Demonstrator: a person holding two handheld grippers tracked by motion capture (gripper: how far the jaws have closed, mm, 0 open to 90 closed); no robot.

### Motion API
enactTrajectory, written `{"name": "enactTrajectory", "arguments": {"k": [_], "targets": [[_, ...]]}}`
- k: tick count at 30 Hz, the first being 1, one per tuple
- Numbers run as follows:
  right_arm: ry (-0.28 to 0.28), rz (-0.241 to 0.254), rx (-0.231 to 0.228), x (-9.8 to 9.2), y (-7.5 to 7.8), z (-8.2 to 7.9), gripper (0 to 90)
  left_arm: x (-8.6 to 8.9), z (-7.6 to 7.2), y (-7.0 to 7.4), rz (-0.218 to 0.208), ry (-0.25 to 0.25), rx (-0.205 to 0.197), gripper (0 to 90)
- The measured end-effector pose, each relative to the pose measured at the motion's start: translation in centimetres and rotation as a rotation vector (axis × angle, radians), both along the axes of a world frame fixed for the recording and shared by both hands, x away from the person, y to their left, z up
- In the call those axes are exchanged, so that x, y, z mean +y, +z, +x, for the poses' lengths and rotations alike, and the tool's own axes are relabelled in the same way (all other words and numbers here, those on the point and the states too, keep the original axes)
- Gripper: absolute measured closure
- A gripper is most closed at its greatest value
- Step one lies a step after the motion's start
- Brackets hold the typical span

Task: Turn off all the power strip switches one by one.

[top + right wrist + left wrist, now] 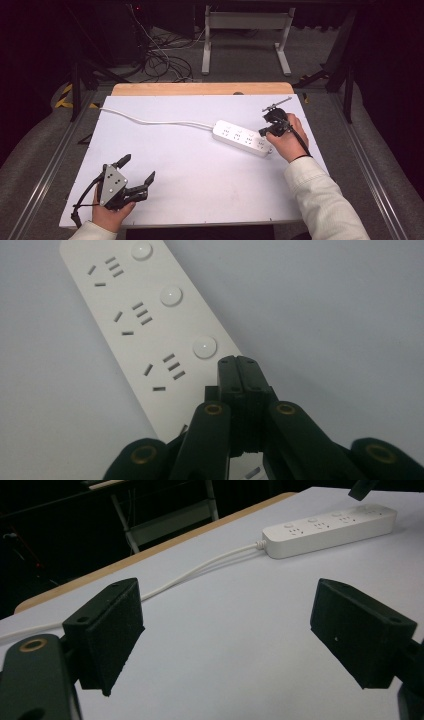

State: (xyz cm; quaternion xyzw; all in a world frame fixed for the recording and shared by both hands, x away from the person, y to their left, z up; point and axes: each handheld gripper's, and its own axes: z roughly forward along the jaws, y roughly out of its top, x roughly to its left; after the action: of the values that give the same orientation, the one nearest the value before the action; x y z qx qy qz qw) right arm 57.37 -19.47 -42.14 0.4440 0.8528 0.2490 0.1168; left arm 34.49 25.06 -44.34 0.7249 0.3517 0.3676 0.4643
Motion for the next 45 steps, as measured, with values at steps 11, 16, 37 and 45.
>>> {"name": "enactTrajectory", "arguments": {"k": [11,16,37,45], "targets": [[-0.005,-0.056,0.043,0.2,-0.8,0.2,90.0,0.0,0.0,0.0,0.003,-0.001,0.000,14.4],[-0.009,-0.071,0.044,0.4,-1.0,0.3,90.0,-0.1,-0.1,0.0,0.003,-0.002,0.001,14.4],[-0.030,-0.049,-0.010,0.8,-0.7,-0.1,90.0,0.0,-0.2,0.1,0.002,-0.005,-0.005,14.4],[0.017,0.115,-0.149,1.3,2.6,-1.0,90.0,-0.2,-0.1,0.0,0.006,-0.002,0.001,14.4]]}}
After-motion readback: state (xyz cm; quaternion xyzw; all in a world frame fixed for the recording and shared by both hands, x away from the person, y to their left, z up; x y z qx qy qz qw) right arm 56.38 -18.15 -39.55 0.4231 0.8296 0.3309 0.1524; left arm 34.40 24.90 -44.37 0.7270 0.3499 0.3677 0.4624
